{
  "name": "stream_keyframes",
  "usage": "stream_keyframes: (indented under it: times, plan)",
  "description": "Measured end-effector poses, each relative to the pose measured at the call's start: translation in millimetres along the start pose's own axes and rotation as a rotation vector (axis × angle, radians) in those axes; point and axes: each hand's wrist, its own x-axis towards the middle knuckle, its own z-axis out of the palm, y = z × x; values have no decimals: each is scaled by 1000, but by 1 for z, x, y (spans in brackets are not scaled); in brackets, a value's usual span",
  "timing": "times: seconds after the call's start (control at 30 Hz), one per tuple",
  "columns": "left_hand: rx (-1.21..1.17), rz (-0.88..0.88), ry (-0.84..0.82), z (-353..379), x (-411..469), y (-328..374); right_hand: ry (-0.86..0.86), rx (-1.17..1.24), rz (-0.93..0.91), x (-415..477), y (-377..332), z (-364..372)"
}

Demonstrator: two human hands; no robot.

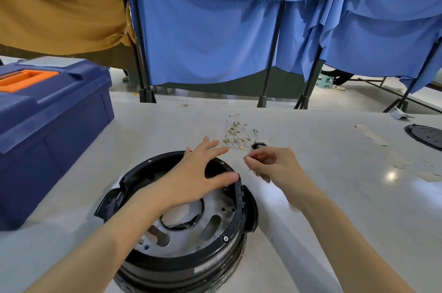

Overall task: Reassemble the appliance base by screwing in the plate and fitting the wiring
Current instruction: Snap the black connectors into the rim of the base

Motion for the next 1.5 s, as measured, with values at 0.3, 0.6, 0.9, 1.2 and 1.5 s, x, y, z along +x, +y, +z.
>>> stream_keyframes:
  times: [0.3,0.6,0.9,1.2,1.5]
  plan:
    - [-39,-96,-270,6,-20,6,-121,503,207,-13,-3,-2]
    - [62,-94,-296,-1,-6,11,1,276,82,-22,6,-1]
    - [-43,-43,-92,1,-9,9,-63,190,-12,-24,-2,-11]
    - [-121,76,100,2,-13,15,-125,94,-134,-21,-9,-12]
    - [-211,256,284,0,-17,35,-294,486,151,-24,-23,-5]
